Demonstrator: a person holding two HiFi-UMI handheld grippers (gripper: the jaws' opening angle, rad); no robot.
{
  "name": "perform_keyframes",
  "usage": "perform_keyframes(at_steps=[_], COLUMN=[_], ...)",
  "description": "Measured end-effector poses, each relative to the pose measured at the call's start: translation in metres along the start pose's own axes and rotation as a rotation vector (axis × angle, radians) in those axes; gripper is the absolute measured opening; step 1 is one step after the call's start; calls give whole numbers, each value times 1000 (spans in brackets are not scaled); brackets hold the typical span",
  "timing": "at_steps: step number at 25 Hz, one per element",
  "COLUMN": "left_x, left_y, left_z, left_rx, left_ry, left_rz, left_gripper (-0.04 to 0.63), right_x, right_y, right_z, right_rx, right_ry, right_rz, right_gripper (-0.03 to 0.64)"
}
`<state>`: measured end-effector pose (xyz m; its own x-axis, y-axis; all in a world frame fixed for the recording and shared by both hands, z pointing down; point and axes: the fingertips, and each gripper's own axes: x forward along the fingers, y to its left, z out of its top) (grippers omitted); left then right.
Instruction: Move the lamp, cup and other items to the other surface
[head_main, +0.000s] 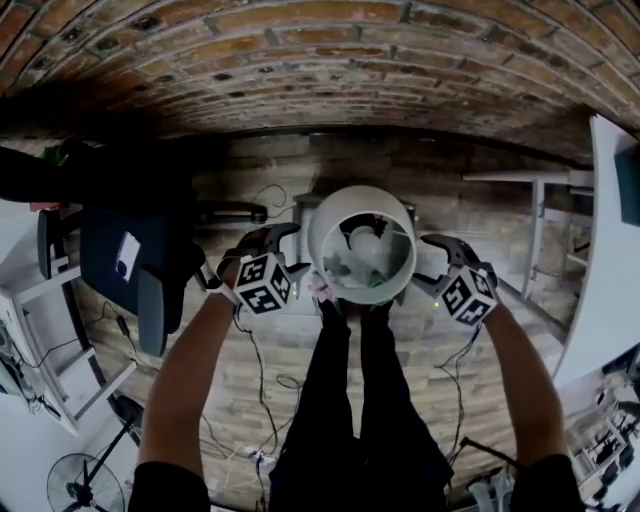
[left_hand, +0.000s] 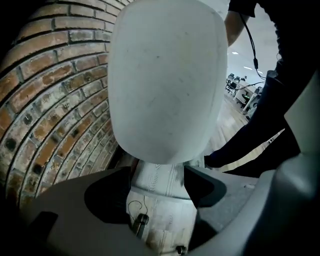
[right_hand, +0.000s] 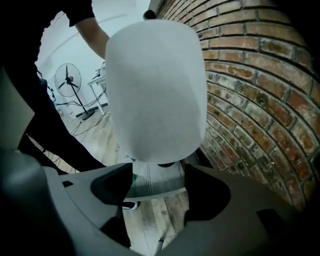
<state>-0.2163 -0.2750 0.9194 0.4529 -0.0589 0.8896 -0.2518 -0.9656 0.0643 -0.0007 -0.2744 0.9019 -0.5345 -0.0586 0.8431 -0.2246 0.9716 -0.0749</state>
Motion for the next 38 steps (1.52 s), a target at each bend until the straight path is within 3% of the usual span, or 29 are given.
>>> perform_keyframes(at_steps=[11, 20, 26, 38], left_x=[30, 13, -27, -164], left_y=[5, 3, 0, -41], left_z=[6, 15, 34, 97], left_rx=[126, 113, 122, 98], left_ry=[26, 3, -25, -94], left_rz=[-23, -3, 8, -9], left_gripper=[319, 318, 318, 318], right_x=[34, 17, -19, -150], right_y=[-7, -5, 0, 40], right_z=[0, 11, 36, 111], right_rx=[-76, -61, -68, -78], right_ry=[16, -15, -41, -78], right_rz=[14, 4, -13, -6], right_gripper=[365, 365, 364, 364])
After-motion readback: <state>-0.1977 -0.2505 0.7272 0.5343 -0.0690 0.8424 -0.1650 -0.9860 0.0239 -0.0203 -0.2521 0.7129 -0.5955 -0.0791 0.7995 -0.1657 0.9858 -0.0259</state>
